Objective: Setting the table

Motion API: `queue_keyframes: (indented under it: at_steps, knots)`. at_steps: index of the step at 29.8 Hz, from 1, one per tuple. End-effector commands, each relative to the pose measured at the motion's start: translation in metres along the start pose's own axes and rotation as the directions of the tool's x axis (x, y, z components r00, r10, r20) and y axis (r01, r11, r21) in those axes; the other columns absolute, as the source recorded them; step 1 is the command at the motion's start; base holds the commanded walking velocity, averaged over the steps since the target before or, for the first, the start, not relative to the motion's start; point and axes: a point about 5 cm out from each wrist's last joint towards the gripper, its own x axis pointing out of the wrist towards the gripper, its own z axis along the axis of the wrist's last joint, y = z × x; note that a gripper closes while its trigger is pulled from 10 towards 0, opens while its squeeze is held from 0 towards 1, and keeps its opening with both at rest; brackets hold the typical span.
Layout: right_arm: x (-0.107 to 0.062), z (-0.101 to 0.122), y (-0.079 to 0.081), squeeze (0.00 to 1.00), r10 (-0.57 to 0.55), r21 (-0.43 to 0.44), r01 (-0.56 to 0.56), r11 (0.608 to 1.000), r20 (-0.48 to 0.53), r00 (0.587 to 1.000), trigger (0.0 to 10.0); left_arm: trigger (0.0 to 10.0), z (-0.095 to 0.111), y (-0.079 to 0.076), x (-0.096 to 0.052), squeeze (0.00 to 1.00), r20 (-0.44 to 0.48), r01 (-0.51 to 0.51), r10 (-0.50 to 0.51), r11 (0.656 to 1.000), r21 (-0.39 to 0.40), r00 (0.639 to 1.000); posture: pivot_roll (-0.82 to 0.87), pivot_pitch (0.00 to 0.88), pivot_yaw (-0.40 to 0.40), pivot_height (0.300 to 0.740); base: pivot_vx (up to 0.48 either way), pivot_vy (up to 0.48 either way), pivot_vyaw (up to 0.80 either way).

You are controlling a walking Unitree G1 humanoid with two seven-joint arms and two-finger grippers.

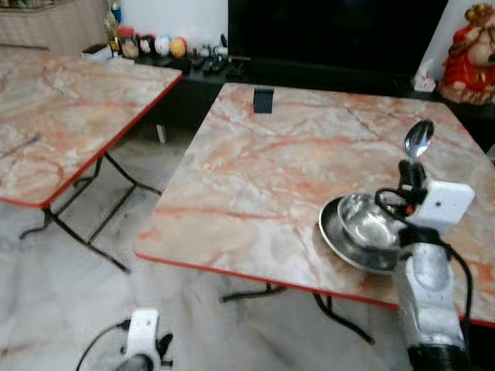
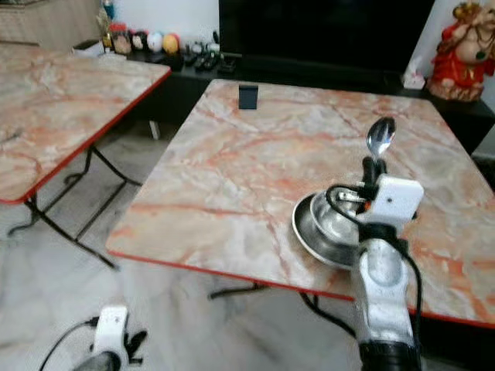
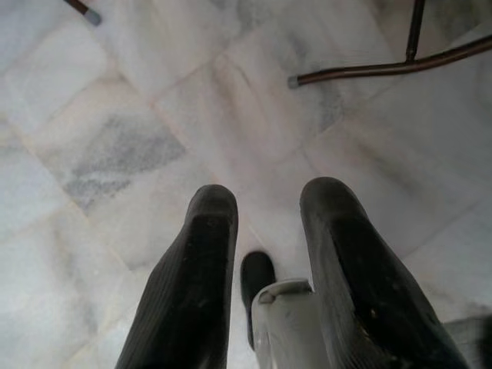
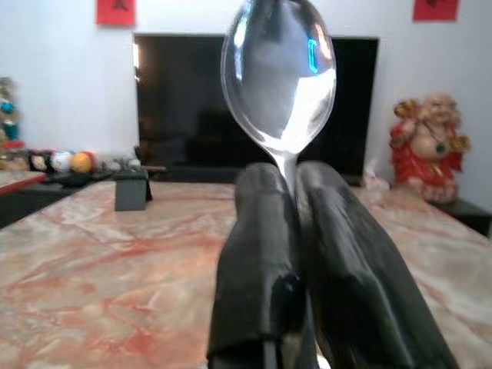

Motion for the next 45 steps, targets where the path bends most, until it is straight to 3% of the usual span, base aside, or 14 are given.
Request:
queue_keyframes:
  at_steps: [1, 12, 24, 45]
  knots:
    - [-0.0003, 0.0006, -0.008, 0.0, -0.026, -0.008, 0.026, 1.0, 0.001, 1.0, 10.0, 10.0, -0.0013, -0.0035, 0.0003, 0.0, -0.005, 0.002, -0.002, 1.0, -0.015, 1.0, 0.01, 0.0, -0.05, 0.727, 0.0, 0.0, 0.0]
    - [0.0002, -0.0001, -0.0086, 0.0, -0.035, 0.002, 0.035, 0.999, -0.004, 0.999, 10.0, 10.0, -0.0033, -0.0034, -0.0002, 0.0, -0.015, 0.01, -0.01, 1.0, -0.017, 1.0, 0.01, 0.0, -0.05, 0.727, 0.0, 0.0, 0.0]
    - [0.0019, -0.0001, -0.0088, 0.0, -0.029, 0.0, 0.029, 1.0, -0.006, 1.0, 10.0, 10.0, -0.0031, -0.0051, 0.0002, 0.0, -0.015, 0.018, -0.018, 1.0, -0.017, 1.0, 0.01, 0.0, -0.05, 0.727, 0.0, 0.0, -0.7]
    - [0.0019, 0.0009, -0.0085, 0.0, -0.026, -0.012, 0.026, 1.0, 0.003, 1.0, 10.0, 10.0, -0.0034, -0.005, 0.0, 0.0, -0.014, 0.013, -0.013, 1.0, -0.006, 1.0, 0.01, 0.0, -0.052, 0.727, 0.0, -0.165, 0.0]
